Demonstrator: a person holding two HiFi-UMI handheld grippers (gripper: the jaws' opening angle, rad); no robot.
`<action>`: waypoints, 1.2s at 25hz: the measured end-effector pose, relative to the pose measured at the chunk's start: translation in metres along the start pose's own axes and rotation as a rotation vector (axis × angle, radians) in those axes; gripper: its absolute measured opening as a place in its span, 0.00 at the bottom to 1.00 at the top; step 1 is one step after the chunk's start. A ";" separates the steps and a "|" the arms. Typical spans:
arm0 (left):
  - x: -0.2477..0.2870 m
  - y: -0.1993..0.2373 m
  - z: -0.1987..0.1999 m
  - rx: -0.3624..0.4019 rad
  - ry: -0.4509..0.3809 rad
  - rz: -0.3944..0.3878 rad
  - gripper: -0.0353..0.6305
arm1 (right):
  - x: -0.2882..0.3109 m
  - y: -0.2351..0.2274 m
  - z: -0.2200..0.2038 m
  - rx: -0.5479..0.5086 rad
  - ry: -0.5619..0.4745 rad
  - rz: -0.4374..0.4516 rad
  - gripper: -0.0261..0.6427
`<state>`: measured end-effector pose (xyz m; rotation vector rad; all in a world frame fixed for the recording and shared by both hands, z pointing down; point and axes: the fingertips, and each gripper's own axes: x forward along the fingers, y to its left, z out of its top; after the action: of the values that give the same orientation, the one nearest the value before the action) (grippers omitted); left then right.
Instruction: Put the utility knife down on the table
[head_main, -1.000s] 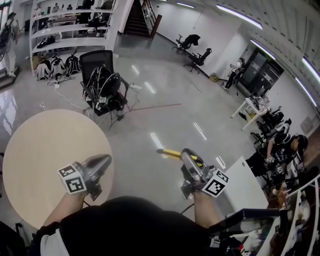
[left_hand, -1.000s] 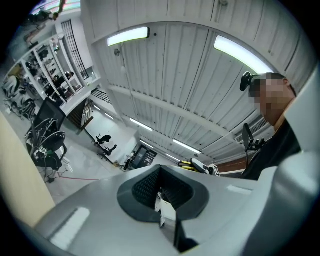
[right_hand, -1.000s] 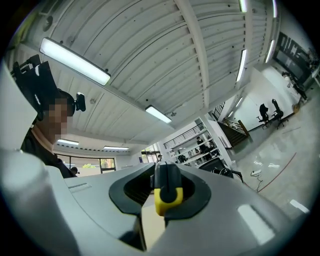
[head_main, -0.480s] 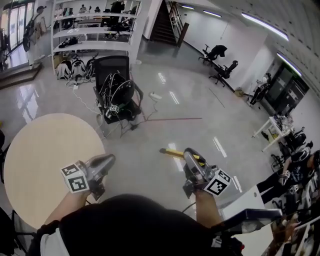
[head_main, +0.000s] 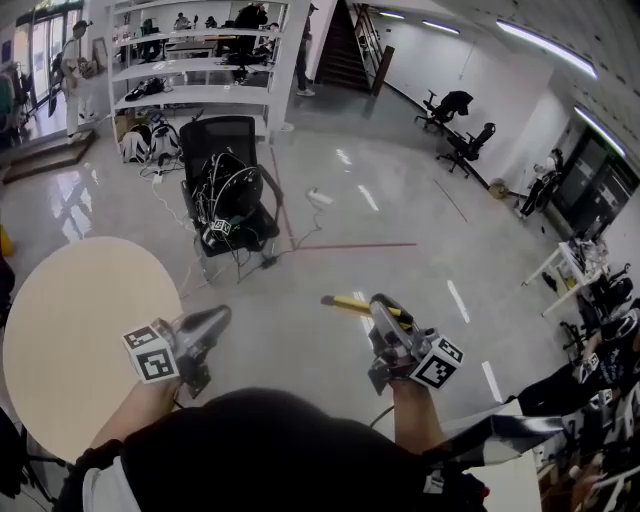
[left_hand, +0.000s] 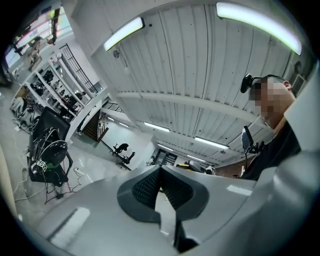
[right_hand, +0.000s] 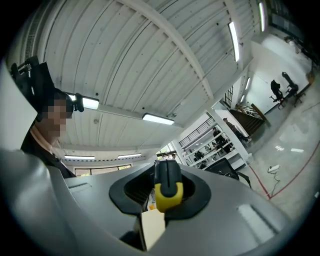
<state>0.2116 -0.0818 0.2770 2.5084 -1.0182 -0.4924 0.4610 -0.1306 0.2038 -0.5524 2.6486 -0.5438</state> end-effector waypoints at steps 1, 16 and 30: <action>0.006 0.004 0.002 -0.001 0.003 0.007 0.05 | 0.000 -0.008 0.002 0.009 -0.001 -0.002 0.17; -0.063 0.226 0.153 0.148 -0.181 0.276 0.05 | 0.260 -0.095 -0.032 0.018 0.163 0.165 0.17; -0.352 0.482 0.194 0.222 -0.256 0.842 0.05 | 0.664 -0.089 -0.278 0.117 0.469 0.507 0.17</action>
<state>-0.3940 -0.1905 0.3990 1.9316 -2.1600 -0.4443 -0.1974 -0.4199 0.2927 0.3245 2.9961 -0.7250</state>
